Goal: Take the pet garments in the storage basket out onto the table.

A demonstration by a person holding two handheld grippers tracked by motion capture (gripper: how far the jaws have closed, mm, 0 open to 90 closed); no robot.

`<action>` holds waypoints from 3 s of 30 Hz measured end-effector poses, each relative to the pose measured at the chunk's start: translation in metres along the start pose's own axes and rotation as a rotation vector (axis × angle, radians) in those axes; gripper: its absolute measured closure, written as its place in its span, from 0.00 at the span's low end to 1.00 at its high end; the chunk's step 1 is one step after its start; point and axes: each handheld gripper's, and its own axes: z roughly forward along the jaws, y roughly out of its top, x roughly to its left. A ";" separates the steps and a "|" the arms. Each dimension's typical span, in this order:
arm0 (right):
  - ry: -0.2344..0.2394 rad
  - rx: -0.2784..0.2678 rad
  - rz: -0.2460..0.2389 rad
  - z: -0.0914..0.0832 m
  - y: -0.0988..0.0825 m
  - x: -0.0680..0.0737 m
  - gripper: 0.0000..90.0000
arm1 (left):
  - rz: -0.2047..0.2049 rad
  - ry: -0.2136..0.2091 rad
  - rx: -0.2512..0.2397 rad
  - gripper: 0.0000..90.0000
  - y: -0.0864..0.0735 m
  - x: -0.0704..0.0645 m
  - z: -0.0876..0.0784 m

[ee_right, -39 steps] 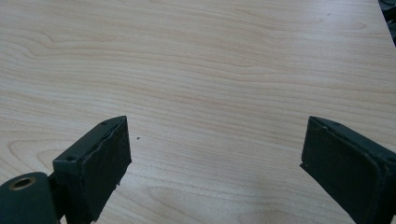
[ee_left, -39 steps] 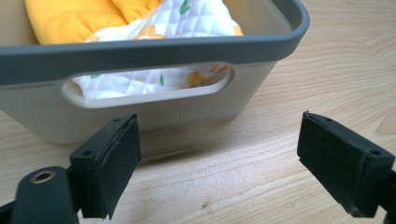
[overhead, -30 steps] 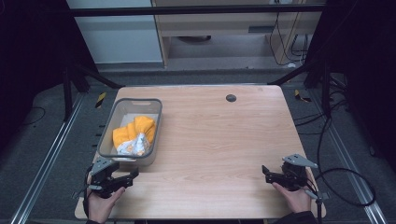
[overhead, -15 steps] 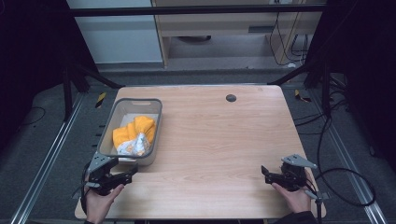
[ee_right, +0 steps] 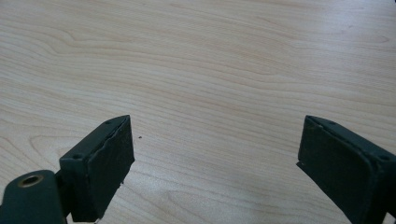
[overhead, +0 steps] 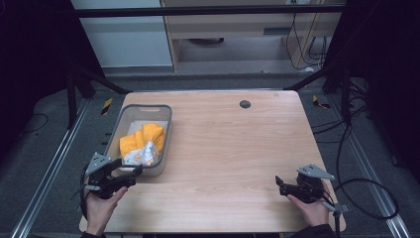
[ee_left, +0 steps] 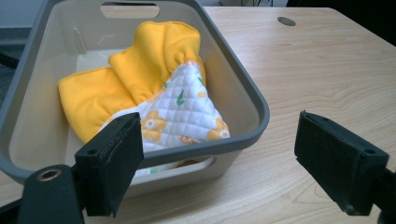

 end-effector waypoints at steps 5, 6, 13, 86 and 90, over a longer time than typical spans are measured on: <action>-0.001 -0.009 -0.009 0.000 0.001 0.001 0.12 | 0.012 0.001 0.001 0.17 0.007 0.000 0.003; -0.001 -0.009 -0.009 0.000 0.001 0.001 0.12 | 0.012 0.001 0.001 0.17 0.007 0.000 0.003; -0.006 -0.027 -0.015 -0.002 0.002 0.003 0.12 | 0.034 0.003 0.002 0.17 0.018 0.000 0.007; 0.038 0.025 -0.027 0.005 0.000 0.005 0.15 | 0.032 0.047 0.394 0.28 0.066 0.018 0.104; 0.037 0.028 -0.031 0.005 0.000 0.006 0.15 | 0.026 0.045 0.409 0.30 0.064 0.017 0.107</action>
